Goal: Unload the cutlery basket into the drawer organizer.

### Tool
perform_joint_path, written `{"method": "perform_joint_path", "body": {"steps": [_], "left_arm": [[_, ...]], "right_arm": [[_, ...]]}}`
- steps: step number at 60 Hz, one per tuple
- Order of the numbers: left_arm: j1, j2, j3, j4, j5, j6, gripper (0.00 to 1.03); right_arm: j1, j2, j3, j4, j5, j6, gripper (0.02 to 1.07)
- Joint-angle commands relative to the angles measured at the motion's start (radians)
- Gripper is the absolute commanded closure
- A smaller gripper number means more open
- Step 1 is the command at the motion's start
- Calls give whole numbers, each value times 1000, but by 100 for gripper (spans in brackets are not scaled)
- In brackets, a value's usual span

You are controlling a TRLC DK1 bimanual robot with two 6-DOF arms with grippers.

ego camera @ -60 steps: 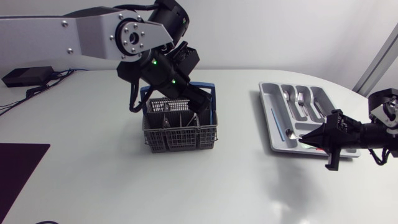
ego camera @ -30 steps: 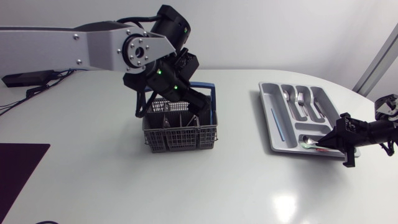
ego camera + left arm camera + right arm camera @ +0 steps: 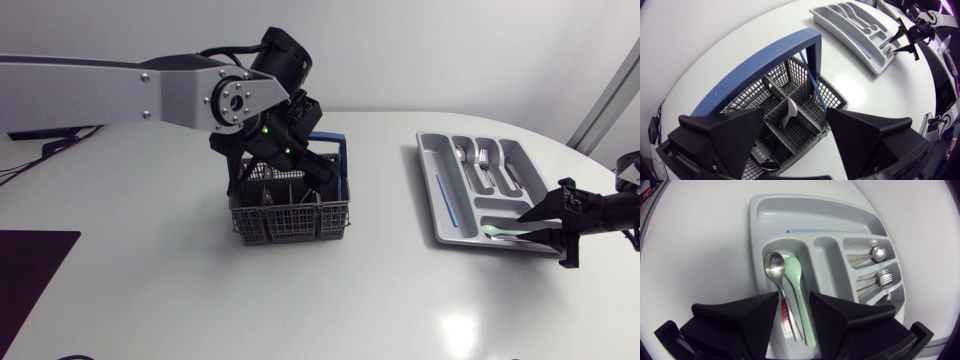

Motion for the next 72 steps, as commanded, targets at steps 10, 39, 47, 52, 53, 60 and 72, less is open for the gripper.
{"method": "perform_joint_path", "body": {"steps": [10, 39, 47, 52, 53, 60, 72], "left_arm": [[-7, 27, -63, 68, -14, -24, 33], [-24, 52, -164, 259, -68, -62, 45], [-24, 70, -166, 291, -89, -63, 52], [-24, 78, -170, 305, -97, -68, 57], [-25, 81, -170, 305, -99, -68, 57], [-25, 96, -169, 309, -109, -70, 63], [-28, 110, -175, 325, -111, -73, 81]], "right_arm": [[0, -169, -131, -12, -64, 29, 43], [26, -322, -261, -6, -144, 88, 37], [35, -346, -287, -5, -151, 91, 37], [37, -350, -290, -2, -154, 95, 37], [37, -350, -290, -2, -156, 95, 37], [37, -354, -290, -2, -157, 96, 37], [40, -366, -307, -2, -164, 96, 37]]}}
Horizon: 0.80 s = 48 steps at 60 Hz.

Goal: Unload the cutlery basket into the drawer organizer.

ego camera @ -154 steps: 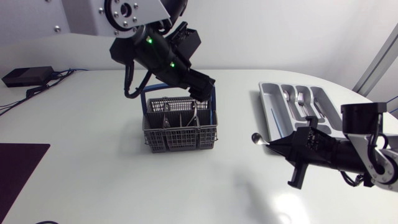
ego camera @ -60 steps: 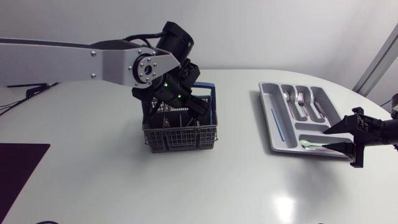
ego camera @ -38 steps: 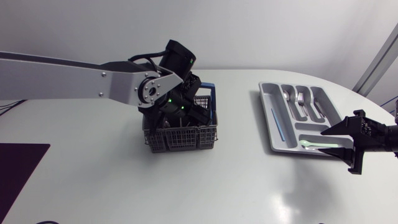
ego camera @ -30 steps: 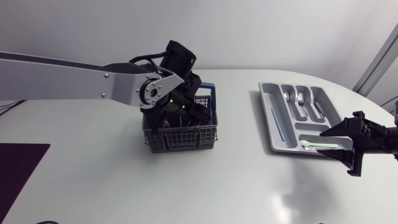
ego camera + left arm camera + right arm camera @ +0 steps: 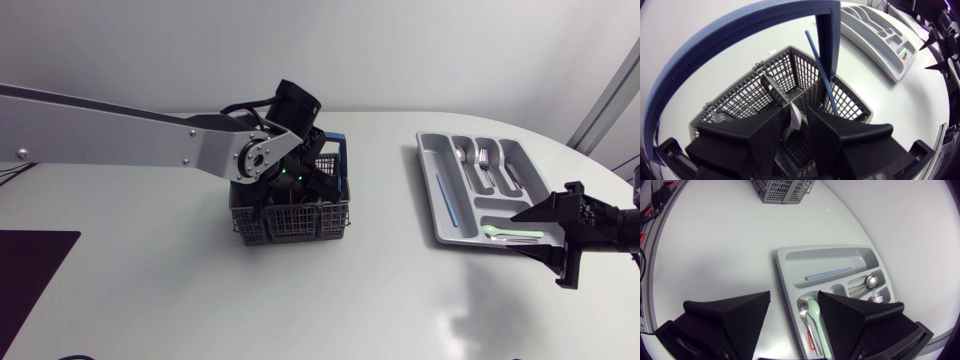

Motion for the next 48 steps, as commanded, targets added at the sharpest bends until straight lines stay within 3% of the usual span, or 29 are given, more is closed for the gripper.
{"method": "perform_joint_path", "body": {"steps": [1, 11, 16, 22, 35, 48], "left_arm": [[-7, 26, -33, 9, -11, -28, 83], [-4, 7, -59, 20, -10, -28, 98], [-4, -17, -93, 51, -10, -28, 100], [-7, -54, -145, 116, -10, -24, 100], [-16, -123, -188, 136, -10, -10, 100], [-50, -284, -275, 225, -10, 42, 100]], "right_arm": [[9, -13, -29, 0, -10, 14, 37], [11, -21, -39, 0, -8, 12, 37], [16, -28, -44, 2, -8, 12, 37], [23, -35, -53, 2, -8, 12, 37], [37, -61, -72, 2, -8, 23, 37], [52, -122, -82, -17, -10, 57, 37]]}}
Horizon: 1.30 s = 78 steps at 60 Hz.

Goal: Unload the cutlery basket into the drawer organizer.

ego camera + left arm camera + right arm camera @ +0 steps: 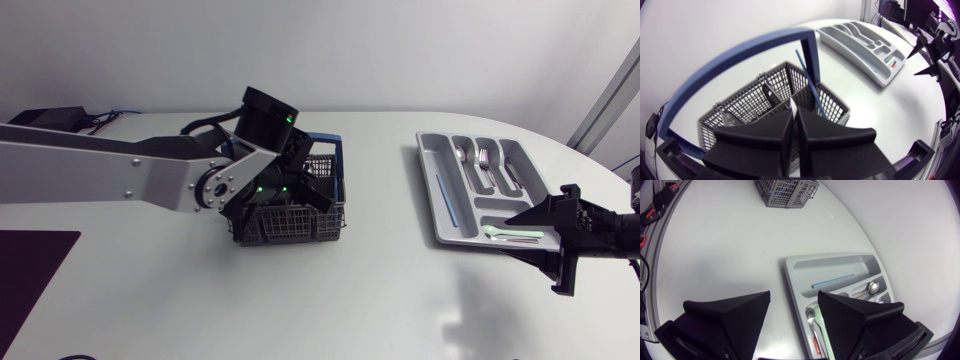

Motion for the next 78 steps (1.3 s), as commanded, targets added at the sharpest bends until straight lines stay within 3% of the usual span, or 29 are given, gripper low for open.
{"method": "perform_joint_path", "body": {"steps": [1, 8, 15, 23, 30, 48, 64, 78], "left_arm": [[-27, -102, -53, 48, -8, 37, 100], [-57, -228, -106, 119, -8, 95, 100], [-82, -324, -120, 122, 4, 136, 100], [-88, -413, -105, 76, 91, 142, 100], [-88, -430, -67, -10, 213, 133, 100], [-31, -338, 24, -154, 527, 110, 100], [8, -217, 88, -223, 783, 96, 100], [8, -159, 125, -261, 889, 107, 100]], "right_arm": [[18, -40, -25, -16, -8, 31, 37], [44, -97, -30, -30, -20, 91, 34], [78, -146, -24, -33, -46, 192, 31], [117, -186, 6, -73, -89, 299, 29], [163, -218, 47, -122, -152, 434, 25], [380, -283, 49, -140, -187, 623, 23], [593, -329, -36, 44, -175, 795, 23], [736, -291, -34, 133, -153, 917, 23]]}}
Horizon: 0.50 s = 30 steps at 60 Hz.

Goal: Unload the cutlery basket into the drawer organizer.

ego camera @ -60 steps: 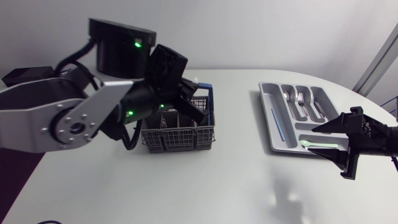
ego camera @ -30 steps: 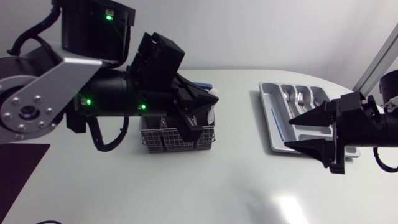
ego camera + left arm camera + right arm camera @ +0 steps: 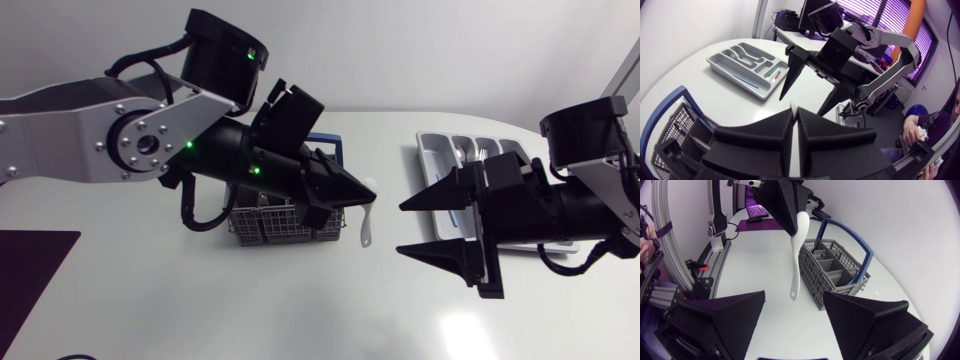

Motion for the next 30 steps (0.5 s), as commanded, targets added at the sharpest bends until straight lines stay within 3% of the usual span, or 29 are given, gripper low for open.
{"method": "perform_joint_path", "body": {"steps": [1, 8, 21, 30], "left_arm": [[5, 25, 47, -14, 37, 1, 100], [7, 47, 64, -30, 90, 1, 100], [7, 68, 77, -46, 139, 4, 100], [4, 80, 80, -53, 152, 6, 100]], "right_arm": [[36, 27, -11, 29, 3, 77, 23], [66, 45, -1, 43, 1, 98, 24], [85, 56, 18, 51, -19, 116, 54], [89, 51, 35, 55, -28, 133, 61]]}}
